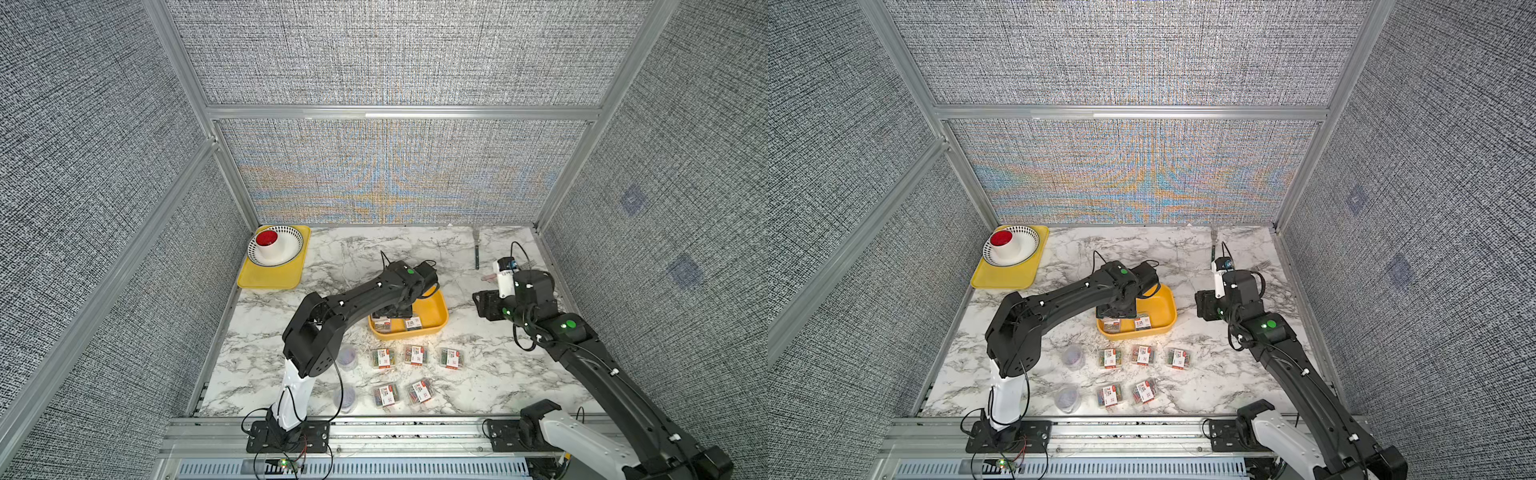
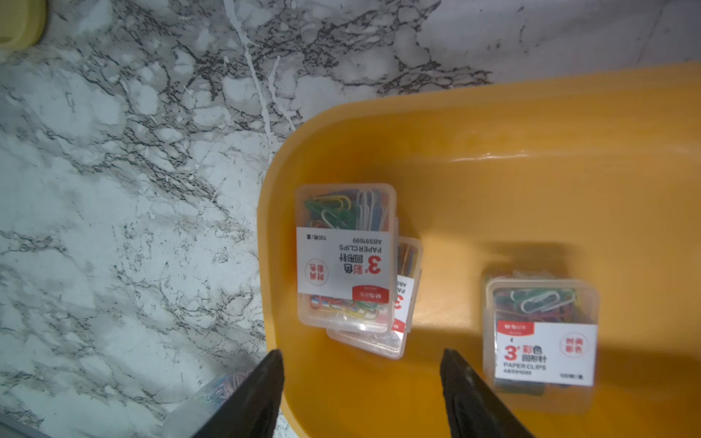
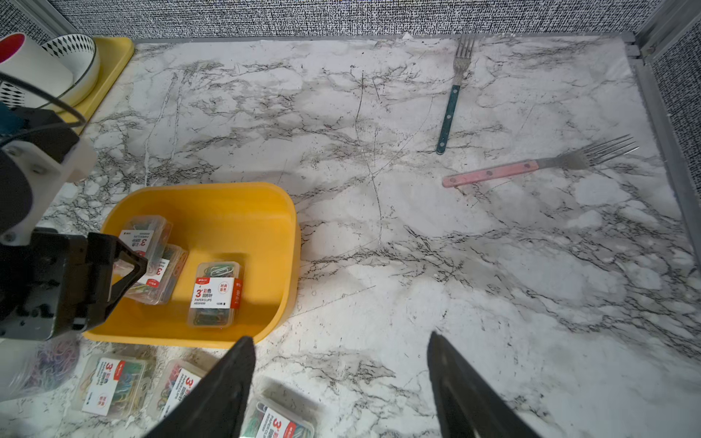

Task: Take the paper clips out of the storage box
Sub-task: Pick up the boxed paper clips from the storage box.

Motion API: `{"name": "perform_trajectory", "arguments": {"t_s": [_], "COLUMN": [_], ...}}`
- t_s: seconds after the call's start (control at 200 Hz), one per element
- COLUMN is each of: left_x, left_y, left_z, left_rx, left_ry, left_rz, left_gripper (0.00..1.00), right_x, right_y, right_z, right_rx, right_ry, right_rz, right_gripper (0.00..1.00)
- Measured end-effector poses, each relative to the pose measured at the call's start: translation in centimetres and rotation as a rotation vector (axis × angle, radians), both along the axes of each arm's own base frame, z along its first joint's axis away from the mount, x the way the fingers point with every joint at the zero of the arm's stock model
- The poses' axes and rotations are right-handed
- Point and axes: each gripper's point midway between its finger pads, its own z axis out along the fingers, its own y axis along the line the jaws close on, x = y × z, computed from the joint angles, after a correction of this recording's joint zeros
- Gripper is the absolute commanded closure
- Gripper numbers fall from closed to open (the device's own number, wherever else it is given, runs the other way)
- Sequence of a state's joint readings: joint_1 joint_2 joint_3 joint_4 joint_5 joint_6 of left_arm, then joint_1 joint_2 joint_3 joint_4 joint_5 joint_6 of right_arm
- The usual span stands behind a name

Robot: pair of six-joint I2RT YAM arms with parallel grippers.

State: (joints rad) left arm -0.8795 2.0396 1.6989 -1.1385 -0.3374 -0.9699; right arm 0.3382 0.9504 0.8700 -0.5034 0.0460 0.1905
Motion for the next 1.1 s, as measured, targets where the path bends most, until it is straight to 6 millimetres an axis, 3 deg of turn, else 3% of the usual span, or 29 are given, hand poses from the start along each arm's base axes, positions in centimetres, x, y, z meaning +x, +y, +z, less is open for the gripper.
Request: {"name": "perform_trajectory", "arguments": {"t_s": [0.295, 0.731, 1.101], "left_x": [0.8, 2.2, 2.9], "left_y": [-0.5, 0.7, 0.8], "left_z": [-2.1, -2.7, -4.1], "left_rx": [-0.044, -0.064, -0.083], "left_ry": [0.033, 0.039, 0.065], "left_rz": [0.053, 0.116, 0.138], "left_gripper": [0.27, 0.19, 0.21], "right_x": [-0.1, -0.1, 0.0], "right_y": [0.0, 0.0, 0.1], "right_z": [0.0, -0.3, -0.5], "right_rx": [-0.002, -0.004, -0.005], "right_ry": [-0.002, 0.011, 0.019], "right_rz": [0.004, 0.008, 0.010], "right_gripper": [0.27, 0.27, 0.28]}}
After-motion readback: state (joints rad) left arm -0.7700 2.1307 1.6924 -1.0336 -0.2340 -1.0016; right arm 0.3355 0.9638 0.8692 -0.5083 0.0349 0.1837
